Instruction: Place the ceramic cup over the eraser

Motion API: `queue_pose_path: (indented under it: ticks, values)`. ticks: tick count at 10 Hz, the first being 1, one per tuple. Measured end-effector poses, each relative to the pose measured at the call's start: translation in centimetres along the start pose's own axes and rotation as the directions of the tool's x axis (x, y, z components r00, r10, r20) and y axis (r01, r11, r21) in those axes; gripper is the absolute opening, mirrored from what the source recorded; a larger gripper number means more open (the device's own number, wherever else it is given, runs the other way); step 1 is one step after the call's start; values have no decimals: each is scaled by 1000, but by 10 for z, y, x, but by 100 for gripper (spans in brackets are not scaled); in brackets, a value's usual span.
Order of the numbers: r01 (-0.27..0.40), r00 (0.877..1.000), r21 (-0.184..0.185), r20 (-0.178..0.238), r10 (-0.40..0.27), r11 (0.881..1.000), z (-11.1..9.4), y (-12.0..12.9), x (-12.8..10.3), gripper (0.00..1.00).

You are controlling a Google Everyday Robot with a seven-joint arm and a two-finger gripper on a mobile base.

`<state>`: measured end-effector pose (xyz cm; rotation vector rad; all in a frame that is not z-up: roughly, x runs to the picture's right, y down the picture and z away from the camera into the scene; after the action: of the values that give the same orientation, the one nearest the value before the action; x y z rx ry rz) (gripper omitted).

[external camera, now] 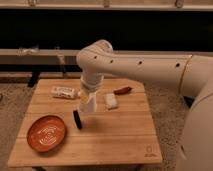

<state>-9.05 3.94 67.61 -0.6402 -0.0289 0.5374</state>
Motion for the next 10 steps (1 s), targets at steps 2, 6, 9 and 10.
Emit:
queue_pose_path:
  ticks: [2, 6, 9, 10]
  values:
    - [76, 997, 3, -3, -76, 997, -1, 18, -11, 0]
    - [134, 990, 8, -38, -133, 991, 21, 37, -17, 0]
    - [142, 987, -13, -71, -143, 990, 50, 43, -20, 15]
    - [146, 986, -14, -80, -146, 989, 59, 42, -19, 25]
